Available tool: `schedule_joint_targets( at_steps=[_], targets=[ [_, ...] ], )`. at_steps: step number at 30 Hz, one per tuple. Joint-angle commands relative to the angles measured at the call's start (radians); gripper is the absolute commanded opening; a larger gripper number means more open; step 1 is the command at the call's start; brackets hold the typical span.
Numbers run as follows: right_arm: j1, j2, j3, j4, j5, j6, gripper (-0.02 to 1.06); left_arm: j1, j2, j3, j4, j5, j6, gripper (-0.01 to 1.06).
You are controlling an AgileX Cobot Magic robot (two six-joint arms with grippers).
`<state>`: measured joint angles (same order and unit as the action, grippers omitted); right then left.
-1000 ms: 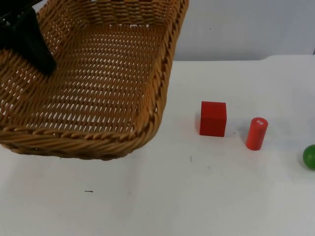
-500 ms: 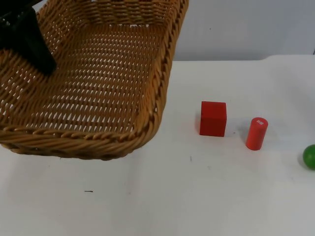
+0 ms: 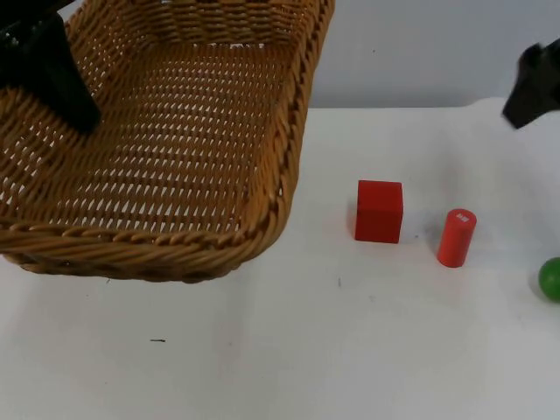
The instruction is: Pick up the basket with the left hand and place the object to the left of the red cylinder into the basket with the right hand.
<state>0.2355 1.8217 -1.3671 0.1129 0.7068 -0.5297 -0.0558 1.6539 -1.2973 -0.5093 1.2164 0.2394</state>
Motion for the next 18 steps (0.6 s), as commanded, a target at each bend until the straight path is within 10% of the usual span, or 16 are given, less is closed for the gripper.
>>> schedule_joint_targets(
  at_steps=[1,18],
  targets=[
    [0.039,0.061,-0.038,0.004,0.000,-0.081,1.05,0.000,-0.017,-0.001,-0.041,0.005,-0.009,0.00],
    [0.158,0.356,-0.299,0.180,0.043,-0.425,1.05,0.000,-0.017,-0.001,-0.041,0.005,-0.019,0.00]
  ],
)
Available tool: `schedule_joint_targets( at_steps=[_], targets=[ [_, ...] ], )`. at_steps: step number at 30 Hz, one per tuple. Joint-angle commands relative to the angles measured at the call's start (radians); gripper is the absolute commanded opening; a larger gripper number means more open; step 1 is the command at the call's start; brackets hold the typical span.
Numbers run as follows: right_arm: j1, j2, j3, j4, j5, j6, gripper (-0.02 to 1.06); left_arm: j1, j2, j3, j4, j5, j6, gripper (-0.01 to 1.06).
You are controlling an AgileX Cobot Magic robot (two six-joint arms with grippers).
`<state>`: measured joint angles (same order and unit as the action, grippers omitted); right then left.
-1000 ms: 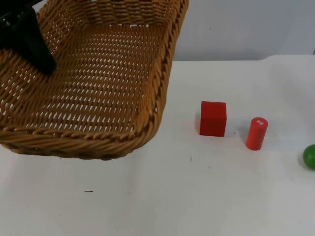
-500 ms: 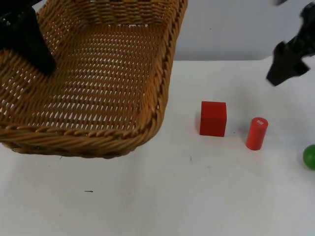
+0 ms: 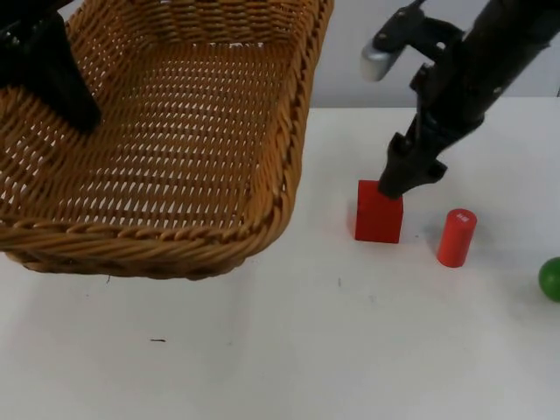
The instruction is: Pick up the basket with the left hand and place the object to the left of the red cylinder into the basket with the right hand.
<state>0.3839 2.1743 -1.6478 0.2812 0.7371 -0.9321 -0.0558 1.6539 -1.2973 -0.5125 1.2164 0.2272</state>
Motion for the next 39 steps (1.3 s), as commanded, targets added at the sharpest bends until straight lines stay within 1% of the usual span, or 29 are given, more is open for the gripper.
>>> schedule_joint_targets(
  at_steps=[1,3,10,12,13,16,19,24,31,39],
  targets=[
    [0.009,0.016,-0.034,0.012,0.021,-0.028,1.05,0.000,-0.017,-0.001,-0.038,0.005,-0.007,0.00],
    [0.011,0.047,-0.073,0.017,0.035,-0.045,1.05,0.000,-0.017,-0.001,-0.038,0.005,-0.007,0.00],
    [0.011,0.100,-0.101,0.024,0.051,-0.092,1.05,0.000,-0.017,-0.001,-0.038,0.005,-0.007,0.00],
    [0.011,0.115,-0.101,0.068,0.060,-0.143,1.05,0.000,-0.017,-0.001,-0.038,0.005,-0.007,0.00],
    [0.011,0.125,-0.101,0.089,0.057,-0.161,1.05,0.000,-0.017,-0.001,-0.038,0.005,-0.007,0.00],
    [0.016,0.136,-0.101,0.091,0.040,-0.169,1.05,0.000,-0.017,-0.001,-0.038,0.005,-0.007,0.00],
    [0.027,0.162,-0.101,0.091,0.019,-0.202,1.05,0.000,-0.017,-0.001,-0.038,0.005,-0.007,0.00],
    [0.046,0.195,-0.101,0.089,-0.010,-0.204,1.05,0.000,-0.017,-0.001,-0.038,0.005,-0.007,0.00],
    [0.046,0.195,-0.101,0.087,-0.022,-0.202,1.05,0.000,-0.017,-0.001,-0.038,0.005,-0.007,0.00],
    [0.044,0.197,-0.101,0.080,-0.031,-0.202,1.02,0.000,-0.017,-0.001,-0.038,0.005,-0.007,0.00]
  ],
)
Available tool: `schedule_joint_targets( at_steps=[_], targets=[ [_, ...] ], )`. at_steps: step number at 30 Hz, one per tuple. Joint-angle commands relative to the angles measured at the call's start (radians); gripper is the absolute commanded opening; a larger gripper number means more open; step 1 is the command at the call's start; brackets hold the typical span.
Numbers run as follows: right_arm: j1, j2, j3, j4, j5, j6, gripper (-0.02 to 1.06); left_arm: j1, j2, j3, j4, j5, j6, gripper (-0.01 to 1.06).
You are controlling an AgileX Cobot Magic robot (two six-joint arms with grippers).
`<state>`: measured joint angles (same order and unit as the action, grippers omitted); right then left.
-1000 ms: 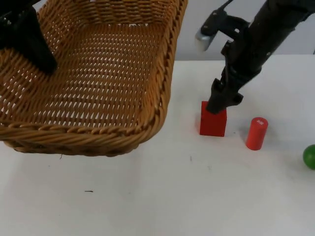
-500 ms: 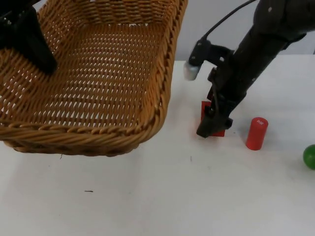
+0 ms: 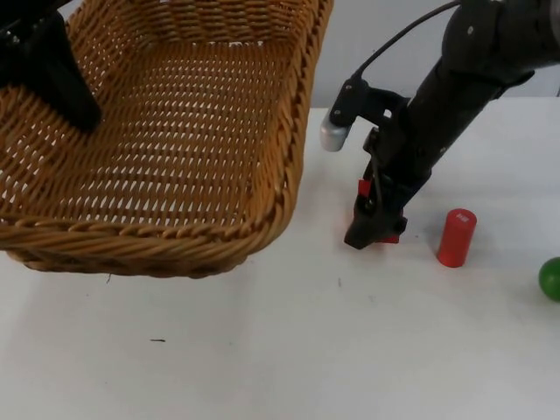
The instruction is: Pick up the basket with the left hand and place the object to the left of the red cylinder into the basket with the right hand.
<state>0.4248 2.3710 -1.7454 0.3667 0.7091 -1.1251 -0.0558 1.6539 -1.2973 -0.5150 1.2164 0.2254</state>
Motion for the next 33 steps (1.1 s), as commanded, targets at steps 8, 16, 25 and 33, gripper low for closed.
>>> schedule_joint_targets(
  at_steps=[8,16,25,33],
  targets=[
    [0.003,0.021,-0.003,-0.007,0.002,-0.009,0.96,0.000,-0.017,-0.001,-0.035,0.005,-0.005,0.00],
    [0.003,0.023,-0.003,-0.031,-0.019,-0.007,0.68,0.000,-0.017,-0.001,-0.035,0.005,-0.005,0.00],
    [0.003,0.023,-0.003,-0.052,-0.034,-0.009,0.43,0.000,-0.017,-0.001,-0.035,0.005,-0.005,0.00],
    [0.003,0.016,-0.003,-0.048,0.005,-0.004,0.00,0.000,-0.017,-0.001,-0.035,0.005,-0.006,0.00]
  ],
)
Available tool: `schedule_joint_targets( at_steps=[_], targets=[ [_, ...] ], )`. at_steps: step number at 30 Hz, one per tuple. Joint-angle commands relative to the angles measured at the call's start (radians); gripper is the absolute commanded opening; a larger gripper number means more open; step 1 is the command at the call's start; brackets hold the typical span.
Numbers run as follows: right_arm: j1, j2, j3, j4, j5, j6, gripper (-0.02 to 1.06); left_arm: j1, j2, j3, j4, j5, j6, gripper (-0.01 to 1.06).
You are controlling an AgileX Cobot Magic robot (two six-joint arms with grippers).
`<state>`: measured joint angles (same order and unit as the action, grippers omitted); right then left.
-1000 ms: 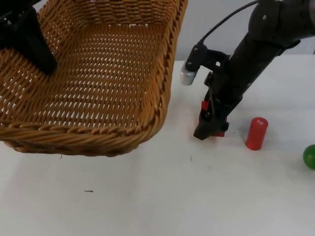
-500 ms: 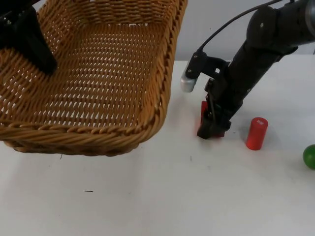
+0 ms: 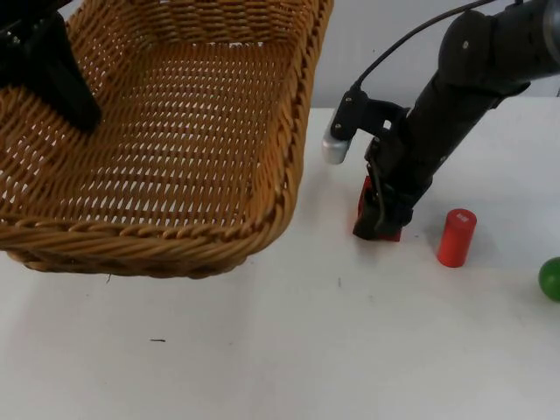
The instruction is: Pick up the basket with the left hand and place the object to the left of the red cylinder into the basket with the right hand.
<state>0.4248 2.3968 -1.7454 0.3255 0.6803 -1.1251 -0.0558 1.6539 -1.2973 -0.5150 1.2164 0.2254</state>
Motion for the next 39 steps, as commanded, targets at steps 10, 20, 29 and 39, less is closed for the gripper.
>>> schedule_joint_targets(
  at_steps=[10,20,29,39],
  targets=[
    [0.003,-0.124,-0.003,-0.009,0.120,0.015,0.00,0.000,-0.008,-0.001,-0.035,0.005,-0.014,0.00],
    [-0.030,-0.337,-0.003,-0.025,0.254,0.047,0.00,0.000,0.003,-0.001,-0.035,0.005,-0.014,0.00],
    [-0.064,-0.490,-0.003,-0.045,0.350,0.101,0.00,0.000,0.003,-0.001,-0.032,0.005,-0.014,0.00],
    [-0.064,-0.607,-0.003,-0.082,0.419,0.148,0.00,0.000,0.003,-0.001,-0.028,0.005,-0.014,0.00]
  ],
)
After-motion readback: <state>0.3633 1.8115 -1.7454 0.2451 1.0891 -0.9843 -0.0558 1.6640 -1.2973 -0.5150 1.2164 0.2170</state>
